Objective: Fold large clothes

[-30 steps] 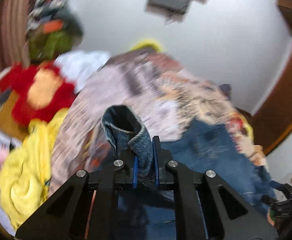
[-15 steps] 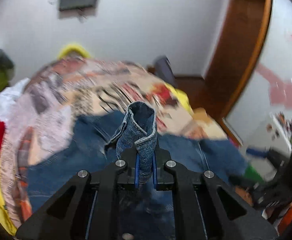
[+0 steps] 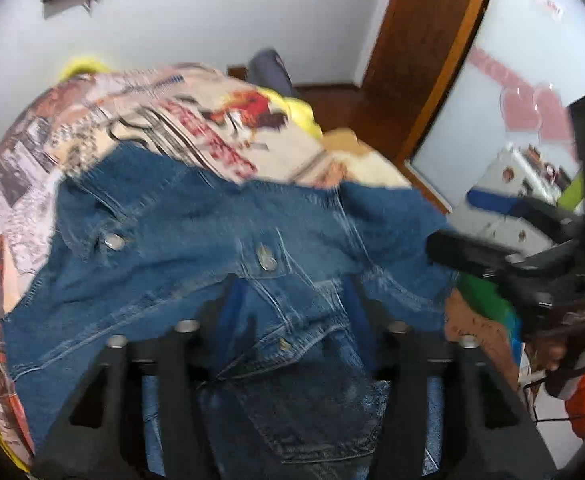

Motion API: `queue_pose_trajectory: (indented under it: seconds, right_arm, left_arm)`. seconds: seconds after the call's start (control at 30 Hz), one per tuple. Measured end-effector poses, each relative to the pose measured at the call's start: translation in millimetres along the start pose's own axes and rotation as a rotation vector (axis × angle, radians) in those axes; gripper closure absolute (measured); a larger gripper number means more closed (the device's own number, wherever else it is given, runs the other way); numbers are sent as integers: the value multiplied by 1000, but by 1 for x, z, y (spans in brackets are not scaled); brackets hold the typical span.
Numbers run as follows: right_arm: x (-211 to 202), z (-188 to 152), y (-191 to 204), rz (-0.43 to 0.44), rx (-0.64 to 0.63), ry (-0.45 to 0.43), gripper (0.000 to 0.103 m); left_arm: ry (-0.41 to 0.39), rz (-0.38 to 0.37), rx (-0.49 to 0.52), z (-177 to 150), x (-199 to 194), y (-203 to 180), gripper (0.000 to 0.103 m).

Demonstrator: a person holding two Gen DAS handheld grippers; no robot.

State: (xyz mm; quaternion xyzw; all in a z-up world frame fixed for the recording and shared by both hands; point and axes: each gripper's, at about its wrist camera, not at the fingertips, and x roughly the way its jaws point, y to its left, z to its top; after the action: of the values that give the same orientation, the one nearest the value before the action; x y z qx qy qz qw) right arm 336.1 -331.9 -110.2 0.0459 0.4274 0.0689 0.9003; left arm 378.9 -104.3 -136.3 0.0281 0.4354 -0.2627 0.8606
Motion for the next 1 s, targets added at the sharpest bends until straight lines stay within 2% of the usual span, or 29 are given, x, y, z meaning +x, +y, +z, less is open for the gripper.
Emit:
queue_pose_trajectory:
  seconds: [0.1, 0.17, 0.27, 0.43, 0.67, 0.77, 0.83, 0.87, 0.9, 1.0]
  right_arm:
    - [9, 5, 7, 27, 11, 14, 0]
    - [19, 7, 13, 48, 11, 34, 0]
    - [46, 10, 28, 85, 3, 98, 0]
    - [95, 10, 50, 118, -25, 212, 0]
    - [157, 4, 56, 91, -7, 355, 5]
    - [180, -2, 53, 89, 23, 416, 18]
    - [183, -5, 55, 80, 24, 404, 20]
    - [182, -5, 56, 80, 16, 395, 29]
    - [180, -5, 60, 94, 0, 384, 45]
    - [169, -1, 71, 114, -48, 355, 71]
  left_arm:
    - [-54, 40, -23, 1, -24, 18, 41]
    - [-74, 88, -31, -2, -35, 35, 32]
    - [-78, 179, -59, -14, -47, 68, 29]
    - [-4, 339, -150, -53, -52, 132, 27]
    - [99, 458, -284, -119, -56, 200, 27]
    - [120, 469, -340, -139, -55, 217, 27]
    - [131, 481, -366, -148, -54, 224, 27]
    - [137, 485, -377, -153, -53, 227, 27]
    - [140, 485, -384, -155, -52, 229, 27]
    - [143, 491, -386, -156, -52, 228, 27]
